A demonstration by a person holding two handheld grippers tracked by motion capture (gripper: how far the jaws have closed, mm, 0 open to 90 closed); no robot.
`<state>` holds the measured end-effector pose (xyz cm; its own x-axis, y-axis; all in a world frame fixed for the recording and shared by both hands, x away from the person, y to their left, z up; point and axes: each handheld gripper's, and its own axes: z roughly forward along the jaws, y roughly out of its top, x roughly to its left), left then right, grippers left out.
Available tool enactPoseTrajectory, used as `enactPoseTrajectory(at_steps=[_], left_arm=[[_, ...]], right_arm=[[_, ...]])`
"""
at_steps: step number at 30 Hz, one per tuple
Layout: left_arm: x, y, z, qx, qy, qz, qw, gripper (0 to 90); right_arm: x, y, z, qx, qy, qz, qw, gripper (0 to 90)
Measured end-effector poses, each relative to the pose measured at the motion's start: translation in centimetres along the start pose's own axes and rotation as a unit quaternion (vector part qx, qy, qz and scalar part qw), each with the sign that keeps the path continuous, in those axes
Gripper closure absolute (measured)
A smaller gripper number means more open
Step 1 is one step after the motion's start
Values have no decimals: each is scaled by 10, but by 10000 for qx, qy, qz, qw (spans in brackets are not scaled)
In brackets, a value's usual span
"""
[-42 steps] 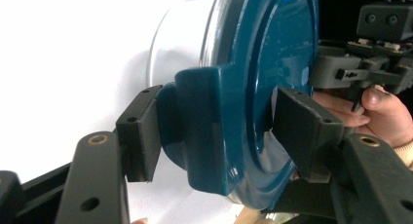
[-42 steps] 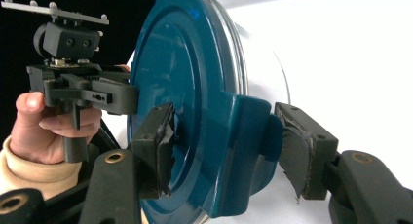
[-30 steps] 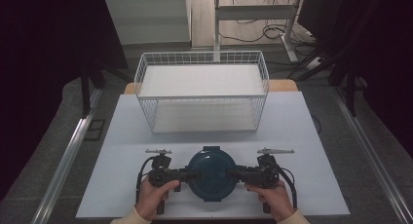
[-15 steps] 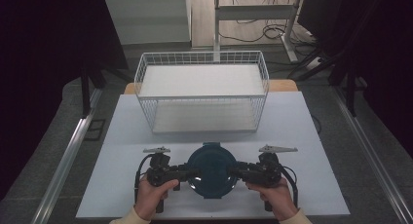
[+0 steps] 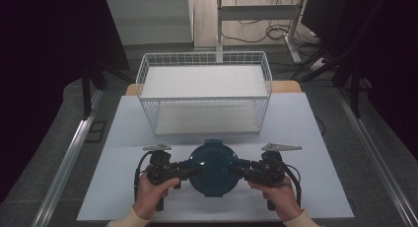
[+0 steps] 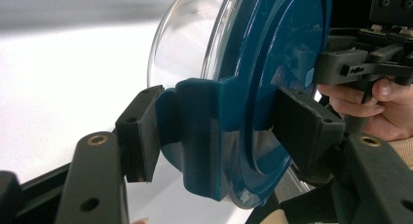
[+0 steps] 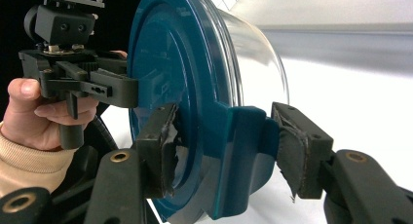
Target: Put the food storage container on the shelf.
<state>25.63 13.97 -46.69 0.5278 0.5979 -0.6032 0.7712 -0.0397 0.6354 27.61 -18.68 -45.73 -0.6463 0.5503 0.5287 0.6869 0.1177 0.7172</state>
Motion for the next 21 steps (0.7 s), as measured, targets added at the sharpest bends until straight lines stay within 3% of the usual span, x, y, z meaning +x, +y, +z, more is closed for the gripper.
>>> enactPoseTrajectory(at_steps=[21], left_arm=[[-5, 27, -6, -91, 59, 223, 9997, 370]], right_arm=[[4, 26, -3, -116, -26, -203, 9997, 452]])
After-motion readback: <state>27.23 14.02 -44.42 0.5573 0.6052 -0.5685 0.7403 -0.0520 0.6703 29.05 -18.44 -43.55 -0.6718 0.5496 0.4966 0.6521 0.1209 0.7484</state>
